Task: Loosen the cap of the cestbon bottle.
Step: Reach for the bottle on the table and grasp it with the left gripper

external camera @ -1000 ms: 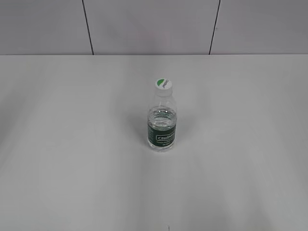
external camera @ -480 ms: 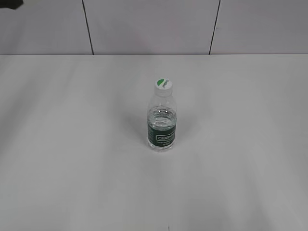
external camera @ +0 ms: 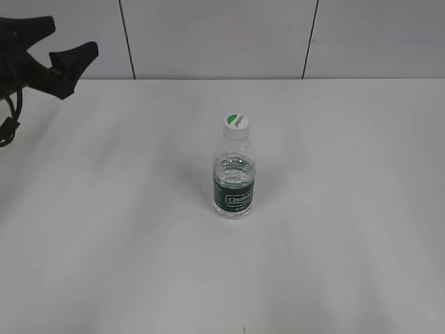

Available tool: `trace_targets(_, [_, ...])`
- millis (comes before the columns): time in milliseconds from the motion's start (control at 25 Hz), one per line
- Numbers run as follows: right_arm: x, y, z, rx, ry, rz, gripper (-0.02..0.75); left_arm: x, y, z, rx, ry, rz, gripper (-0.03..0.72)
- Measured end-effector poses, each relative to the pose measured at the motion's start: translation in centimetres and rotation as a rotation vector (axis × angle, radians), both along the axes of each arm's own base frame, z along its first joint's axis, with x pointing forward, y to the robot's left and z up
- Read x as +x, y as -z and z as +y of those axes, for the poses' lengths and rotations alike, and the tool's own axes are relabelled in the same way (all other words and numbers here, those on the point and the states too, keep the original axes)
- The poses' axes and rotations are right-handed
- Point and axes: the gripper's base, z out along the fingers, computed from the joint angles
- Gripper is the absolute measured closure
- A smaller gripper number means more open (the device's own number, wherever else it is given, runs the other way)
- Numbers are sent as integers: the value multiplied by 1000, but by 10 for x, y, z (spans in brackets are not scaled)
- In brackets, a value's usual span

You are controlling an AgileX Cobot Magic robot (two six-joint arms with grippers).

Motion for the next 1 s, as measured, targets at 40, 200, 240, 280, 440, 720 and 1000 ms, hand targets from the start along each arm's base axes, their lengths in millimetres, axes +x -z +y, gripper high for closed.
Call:
trace_targets(40, [0,0,0,0,0,0,220,-1,7,3,-19,6,5,98])
trace_targets(200, [0,0,0,0,0,0,220,-7,39,9,-48,22,94,98])
trace_targets(240, [0,0,0,0,0,0,220,-9,45,8,-43,42,118,98])
trace_targets(280, [0,0,0,0,0,0,220,-12,48,5,-27,78,130,98])
trace_targets(440, [0,0,0,0,0,0,220,-23,55,-5,29,246,176,98])
trace_targets(720, [0,0,0,0,0,0,220,-47,67,-20,97,502,319,98])
trace_targets(1000, [0,0,0,0,0,0,220,-61,74,-41,125,611,355,98])
